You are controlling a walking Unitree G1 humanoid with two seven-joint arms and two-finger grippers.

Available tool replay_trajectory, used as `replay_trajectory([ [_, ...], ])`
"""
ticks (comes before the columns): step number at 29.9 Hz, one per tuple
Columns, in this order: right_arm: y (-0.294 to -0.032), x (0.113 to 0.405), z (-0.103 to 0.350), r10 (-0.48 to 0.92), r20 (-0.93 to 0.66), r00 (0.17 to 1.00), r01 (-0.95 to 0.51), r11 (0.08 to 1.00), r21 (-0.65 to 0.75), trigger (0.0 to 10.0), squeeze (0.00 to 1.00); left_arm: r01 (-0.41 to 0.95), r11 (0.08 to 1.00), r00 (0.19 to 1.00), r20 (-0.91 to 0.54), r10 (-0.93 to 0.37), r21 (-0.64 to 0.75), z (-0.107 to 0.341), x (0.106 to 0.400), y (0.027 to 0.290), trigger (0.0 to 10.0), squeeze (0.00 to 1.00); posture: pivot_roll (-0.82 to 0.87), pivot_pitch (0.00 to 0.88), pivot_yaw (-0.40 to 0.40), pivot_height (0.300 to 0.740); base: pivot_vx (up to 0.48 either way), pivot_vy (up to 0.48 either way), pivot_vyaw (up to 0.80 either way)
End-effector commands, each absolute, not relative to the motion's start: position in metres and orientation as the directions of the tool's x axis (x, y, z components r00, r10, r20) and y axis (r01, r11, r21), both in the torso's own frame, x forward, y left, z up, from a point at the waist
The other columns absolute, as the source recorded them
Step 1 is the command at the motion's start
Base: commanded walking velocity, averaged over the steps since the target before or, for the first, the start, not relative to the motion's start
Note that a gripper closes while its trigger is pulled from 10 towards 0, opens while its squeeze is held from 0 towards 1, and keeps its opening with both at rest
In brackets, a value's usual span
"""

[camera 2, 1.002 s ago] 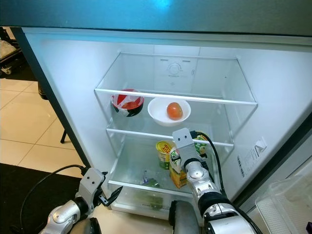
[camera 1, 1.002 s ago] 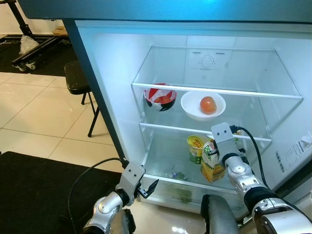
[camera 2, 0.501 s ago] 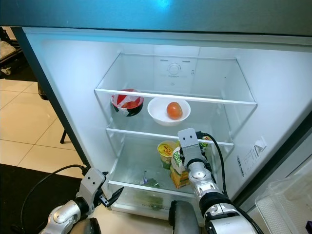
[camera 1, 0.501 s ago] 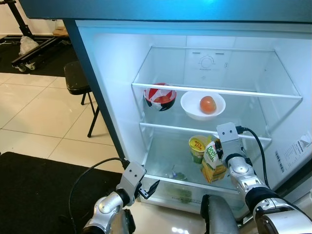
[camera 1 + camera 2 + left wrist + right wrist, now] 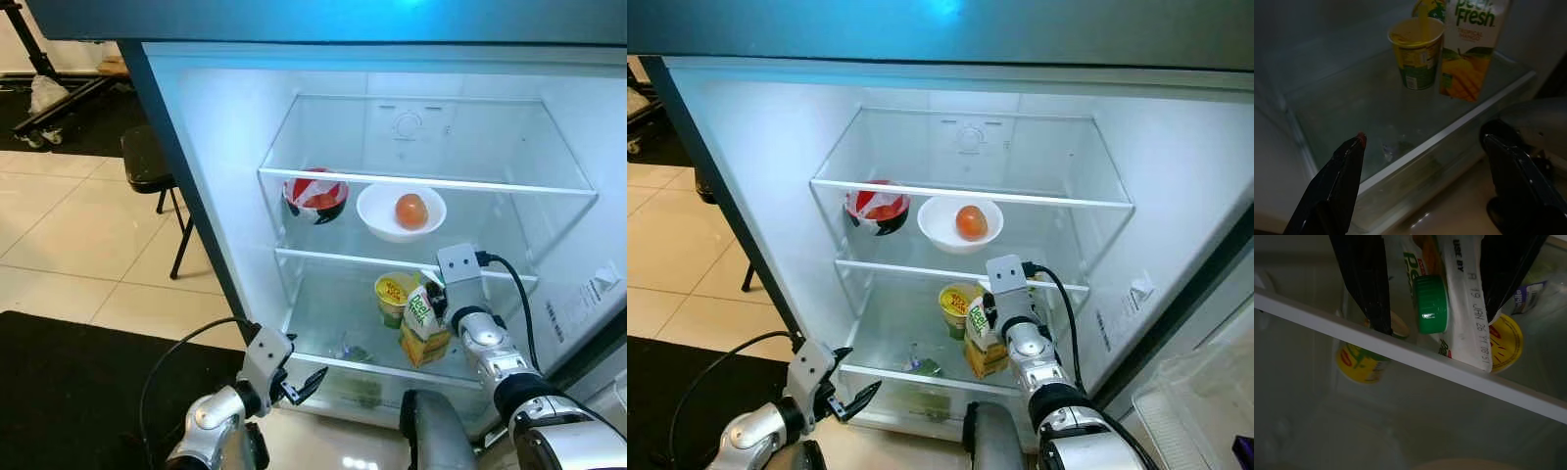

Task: Restocking fridge

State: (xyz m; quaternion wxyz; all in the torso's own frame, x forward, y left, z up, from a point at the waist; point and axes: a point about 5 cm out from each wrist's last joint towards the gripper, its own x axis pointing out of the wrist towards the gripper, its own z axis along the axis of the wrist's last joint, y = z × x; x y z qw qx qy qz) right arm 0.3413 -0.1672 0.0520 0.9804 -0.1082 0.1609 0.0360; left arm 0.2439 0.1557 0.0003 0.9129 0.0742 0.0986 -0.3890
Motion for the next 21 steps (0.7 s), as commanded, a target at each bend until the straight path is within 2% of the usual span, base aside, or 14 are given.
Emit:
replay_trajectory([
  [1,-0.159,0.351,0.069,0.079,-0.242,0.967,-0.124,0.976,-0.177,10.0,0.00,0.729,0.683,0.670,-0.249,-0.699,0.045,-0.001,0.241,0.159,10.0,0.00,-0.07,0.000,-0.014,0.485,0.000,0.000,0.00],
  [6,-0.156,0.351,0.070,0.114,-0.237,0.965,-0.152,0.977,-0.148,10.0,0.00,0.738,0.674,0.658,-0.258,-0.708,0.034,-0.002,0.240,0.160,10.0,0.00,-0.07,0.000,-0.013,0.485,0.000,0.000,0.00],
  [11,-0.148,0.350,0.071,0.242,-0.240,0.940,-0.269,0.959,-0.087,10.0,0.00,0.757,0.653,0.633,-0.282,-0.721,0.027,-0.005,0.236,0.162,10.0,0.00,-0.07,0.000,-0.013,0.485,0.000,0.000,0.00],
  [21,-0.164,0.354,0.078,0.203,-0.240,0.949,-0.246,0.955,-0.166,10.0,0.00,0.764,0.646,0.622,-0.282,-0.730,0.013,-0.006,0.234,0.161,10.0,0.00,-0.07,0.000,-0.016,0.485,0.000,0.000,0.00],
])
